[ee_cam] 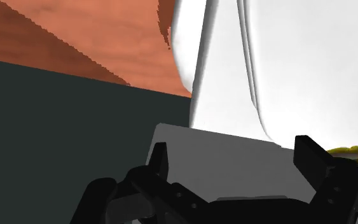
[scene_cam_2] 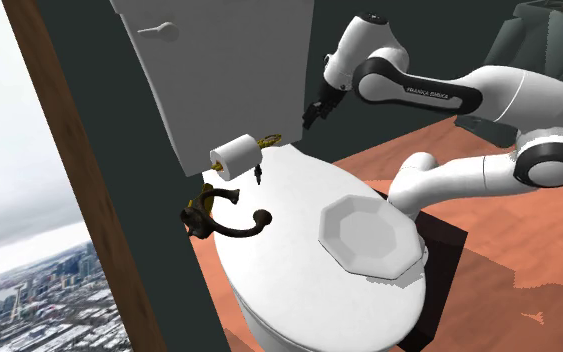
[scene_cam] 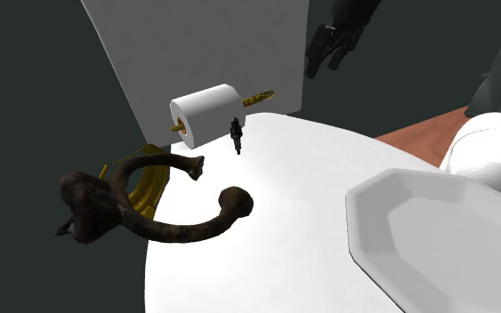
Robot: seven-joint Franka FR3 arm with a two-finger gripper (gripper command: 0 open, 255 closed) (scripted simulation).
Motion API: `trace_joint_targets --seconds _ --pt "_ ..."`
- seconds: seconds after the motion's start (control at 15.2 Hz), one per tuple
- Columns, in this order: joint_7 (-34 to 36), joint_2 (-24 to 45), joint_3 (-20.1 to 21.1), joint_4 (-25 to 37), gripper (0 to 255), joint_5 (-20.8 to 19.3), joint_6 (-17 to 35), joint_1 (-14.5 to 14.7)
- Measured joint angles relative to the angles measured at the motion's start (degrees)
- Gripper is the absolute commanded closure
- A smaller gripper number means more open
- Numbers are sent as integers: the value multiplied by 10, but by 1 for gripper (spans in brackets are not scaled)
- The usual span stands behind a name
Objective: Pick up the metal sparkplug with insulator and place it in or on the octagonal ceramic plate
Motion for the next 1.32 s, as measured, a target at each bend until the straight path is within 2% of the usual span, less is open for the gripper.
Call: trace_joint_targets --seconds 0.33,0.66,0.92,1.19,1.32 --pt "83 -29 76 -40 0 46 77 16" --pt "175 -47 171 -73 0 91 161 30" --pt "248 -33 252 -60 0 114 223 19" --pt "323 -11 342 -42 0 130 293 -14" --pt "348 -5 373 -32 0 133 314 -29"
